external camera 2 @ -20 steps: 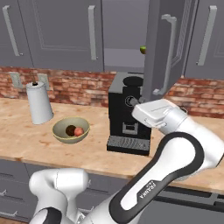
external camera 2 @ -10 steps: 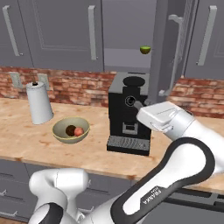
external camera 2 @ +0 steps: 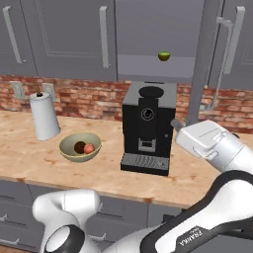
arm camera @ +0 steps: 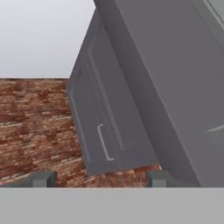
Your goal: Open the cabinet. Pick the peach and orange from the cabinet and place them into the bowl. Then close the cabinet.
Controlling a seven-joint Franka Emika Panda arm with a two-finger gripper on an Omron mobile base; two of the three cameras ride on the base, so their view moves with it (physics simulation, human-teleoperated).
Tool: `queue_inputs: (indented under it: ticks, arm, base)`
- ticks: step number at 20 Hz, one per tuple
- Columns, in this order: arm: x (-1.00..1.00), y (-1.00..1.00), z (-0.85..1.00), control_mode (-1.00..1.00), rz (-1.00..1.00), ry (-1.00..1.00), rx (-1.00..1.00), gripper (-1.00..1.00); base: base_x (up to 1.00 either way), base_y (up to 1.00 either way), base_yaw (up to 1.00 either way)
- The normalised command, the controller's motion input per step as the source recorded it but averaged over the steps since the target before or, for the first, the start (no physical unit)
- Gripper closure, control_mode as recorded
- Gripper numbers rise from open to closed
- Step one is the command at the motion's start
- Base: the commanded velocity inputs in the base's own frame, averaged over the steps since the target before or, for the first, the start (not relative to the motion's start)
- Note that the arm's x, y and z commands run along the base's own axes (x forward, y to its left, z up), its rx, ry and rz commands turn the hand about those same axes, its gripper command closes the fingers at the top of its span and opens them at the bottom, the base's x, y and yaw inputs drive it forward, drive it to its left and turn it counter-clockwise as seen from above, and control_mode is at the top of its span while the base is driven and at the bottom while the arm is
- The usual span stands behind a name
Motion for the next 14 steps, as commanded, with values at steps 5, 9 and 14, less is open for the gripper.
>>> queue_inputs:
  ticks: [5, 9, 14]
  arm:
    - [0.53, -0.55, 0.0, -1.0, 0.01, 0.0, 0.0, -1.0]
    - [-0.05, -0.86, 0.0, -1.0, 0.0, 0.0, 0.01, -1.0]
    - [-0.59, -1.0, 0.1, -1.0, 0.0, -0.05, 0.07, -1.0]
  base:
    - [0.0, 0.0, 0.0]
    - [0.0, 0.0, 0.0]
    - [0.0, 0.0, 0.0]
